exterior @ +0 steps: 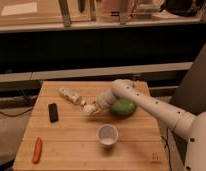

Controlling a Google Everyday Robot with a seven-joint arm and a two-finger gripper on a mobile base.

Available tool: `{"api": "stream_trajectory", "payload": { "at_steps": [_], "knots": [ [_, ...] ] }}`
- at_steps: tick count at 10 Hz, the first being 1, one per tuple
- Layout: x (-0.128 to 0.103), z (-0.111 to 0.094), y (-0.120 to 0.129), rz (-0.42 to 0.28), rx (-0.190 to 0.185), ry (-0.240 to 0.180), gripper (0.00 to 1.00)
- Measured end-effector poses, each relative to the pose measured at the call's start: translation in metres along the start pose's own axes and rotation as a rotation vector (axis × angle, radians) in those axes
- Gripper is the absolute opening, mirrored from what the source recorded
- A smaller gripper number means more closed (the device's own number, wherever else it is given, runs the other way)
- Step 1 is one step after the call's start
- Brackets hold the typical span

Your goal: Place the white sponge in the ceramic bowl

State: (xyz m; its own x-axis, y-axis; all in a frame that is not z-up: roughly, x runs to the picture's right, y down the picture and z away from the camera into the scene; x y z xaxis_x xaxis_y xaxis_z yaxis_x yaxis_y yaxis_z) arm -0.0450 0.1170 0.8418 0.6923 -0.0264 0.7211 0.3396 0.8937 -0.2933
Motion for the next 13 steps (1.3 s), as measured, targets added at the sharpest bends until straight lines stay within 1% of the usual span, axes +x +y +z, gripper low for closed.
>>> {"api": "stream_trajectory", "payload": {
  "at_steps": [3,6,7,10,13],
  "knots": [
    [-0.002,-0.013,-0.006,-0.01,0.039,-0.003,0.0],
    [0.0,-0.028,-0.013,-0.015,0.088,0.0,0.0],
    [0.002,-0.034,-0.016,-0.014,0.122,-0.001,0.0],
    [0.009,-0.044,-0.027,-0.007,0.201,-0.008,0.0],
    [0.015,-0.047,-0.045,-0.005,0.273,-0.025,0.0]
  ]
}}
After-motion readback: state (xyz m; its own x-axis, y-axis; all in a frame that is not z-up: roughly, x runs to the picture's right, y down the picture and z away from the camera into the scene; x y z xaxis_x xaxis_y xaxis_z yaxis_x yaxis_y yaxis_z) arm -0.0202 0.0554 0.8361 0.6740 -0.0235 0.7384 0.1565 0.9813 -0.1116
